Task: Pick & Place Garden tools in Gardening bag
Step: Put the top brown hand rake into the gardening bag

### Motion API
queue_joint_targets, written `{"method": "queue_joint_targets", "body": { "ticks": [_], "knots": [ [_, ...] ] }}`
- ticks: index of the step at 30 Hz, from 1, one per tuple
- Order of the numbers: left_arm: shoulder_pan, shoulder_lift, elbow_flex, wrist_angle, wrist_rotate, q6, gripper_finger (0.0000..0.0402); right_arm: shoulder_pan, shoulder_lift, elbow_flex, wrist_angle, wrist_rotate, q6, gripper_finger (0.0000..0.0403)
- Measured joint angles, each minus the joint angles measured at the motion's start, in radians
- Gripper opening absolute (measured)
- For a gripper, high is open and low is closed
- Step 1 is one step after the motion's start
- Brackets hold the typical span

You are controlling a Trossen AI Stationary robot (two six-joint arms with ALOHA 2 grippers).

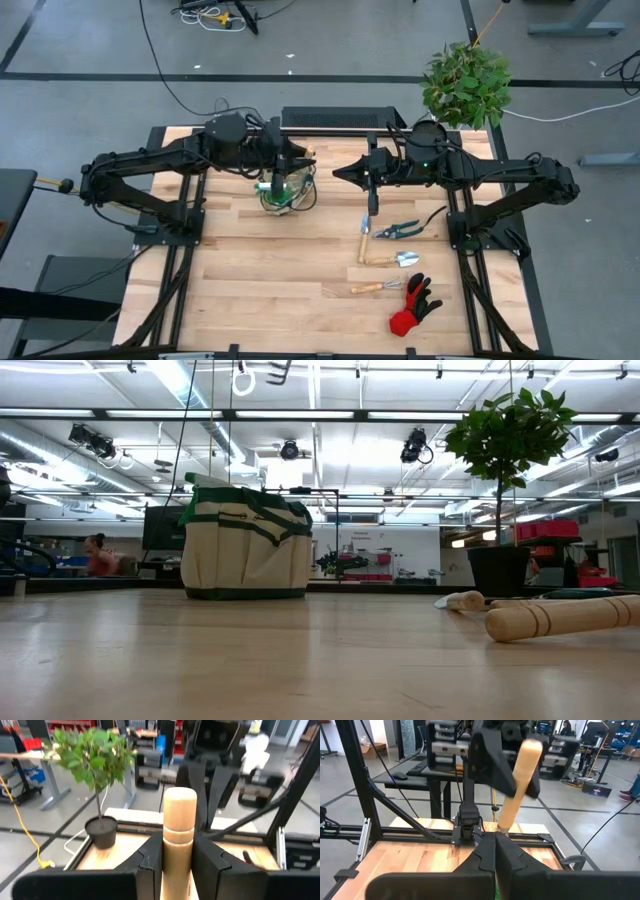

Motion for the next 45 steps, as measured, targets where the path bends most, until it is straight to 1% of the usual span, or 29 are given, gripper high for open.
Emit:
{"method": "queue_joint_targets", "body": {
  "ticks": [4, 12, 16, 24, 26, 30, 34, 38, 45],
  "knots": [
    [0.007, 0.0, 0.0, -0.047, 0.0, 0.019, 0.008, 0.0, 0.0, 0.0, 0.0, 0.0, 0.0, 0.0],
    [0.052, 0.0, 0.0, -0.05, 0.001, 0.032, 0.008, 0.0, 0.0, 0.0, 0.0, 0.0, 0.0, 0.0],
    [0.082, 0.0, 0.0, -0.057, 0.027, 0.042, 0.008, 0.0, 0.0, 0.0, 0.0, 0.0, 0.0, 0.0],
    [0.161, 0.0, 0.0, -0.08, 0.032, 0.049, 0.008, 0.0, 0.0, 0.0, 0.0, 0.0, 0.0, 0.0],
    [0.174, 0.0, 0.0, -0.08, 0.048, 0.049, 0.008, 0.0, 0.0, 0.0, 0.0, 0.0, 0.0, 0.0],
    [0.182, 0.0, 0.0, -0.08, 0.084, 0.044, 0.008, 0.0, 0.0, 0.0, -0.005, 0.0, 0.0, 0.0],
    [0.186, 0.0, -0.005, -0.088, 0.071, 0.049, 0.008, 0.0, 0.0, 0.0, -0.006, 0.0, 0.0, 0.0],
    [0.208, -0.02, -0.087, -0.052, 0.08, 0.018, 0.008, 0.0, 0.0, 0.0, -0.006, 0.0, 0.0, 0.0],
    [0.238, -0.1, -0.263, 0.131, 0.071, -0.031, 0.008, 0.0, 0.0, 0.0, -0.015, 0.0, 0.003, 0.0]
  ]
}}
